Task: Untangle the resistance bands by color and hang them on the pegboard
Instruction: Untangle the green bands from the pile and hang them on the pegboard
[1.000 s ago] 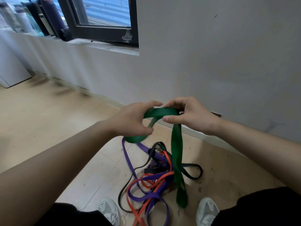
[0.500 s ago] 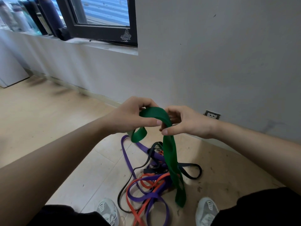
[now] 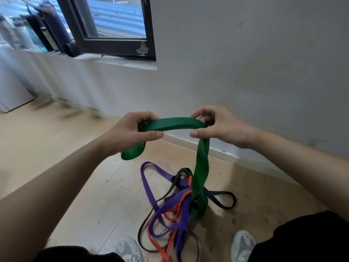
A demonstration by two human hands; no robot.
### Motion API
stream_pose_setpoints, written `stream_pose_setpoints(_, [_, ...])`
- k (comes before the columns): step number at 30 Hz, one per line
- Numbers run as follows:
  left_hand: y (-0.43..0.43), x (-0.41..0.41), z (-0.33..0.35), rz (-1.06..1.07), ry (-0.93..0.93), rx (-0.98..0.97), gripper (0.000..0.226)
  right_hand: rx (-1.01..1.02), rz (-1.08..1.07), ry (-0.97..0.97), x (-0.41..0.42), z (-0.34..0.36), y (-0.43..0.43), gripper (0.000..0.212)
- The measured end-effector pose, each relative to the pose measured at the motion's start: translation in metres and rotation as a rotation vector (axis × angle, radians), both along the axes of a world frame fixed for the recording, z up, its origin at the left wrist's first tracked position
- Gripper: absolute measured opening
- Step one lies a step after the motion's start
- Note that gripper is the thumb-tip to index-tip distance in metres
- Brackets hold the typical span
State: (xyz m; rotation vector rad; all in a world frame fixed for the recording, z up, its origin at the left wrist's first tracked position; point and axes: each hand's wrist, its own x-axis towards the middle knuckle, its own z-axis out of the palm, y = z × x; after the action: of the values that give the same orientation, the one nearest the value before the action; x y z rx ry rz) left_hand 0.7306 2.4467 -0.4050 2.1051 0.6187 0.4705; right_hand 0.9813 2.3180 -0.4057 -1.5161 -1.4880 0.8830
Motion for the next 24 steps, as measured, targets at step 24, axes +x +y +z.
stream_pose_setpoints(24, [-0.045, 0.058, 0.037, -0.085, -0.376, -0.073, 0.013, -0.176, 0.207, 0.155, 0.005, -0.022, -0.006, 0.026])
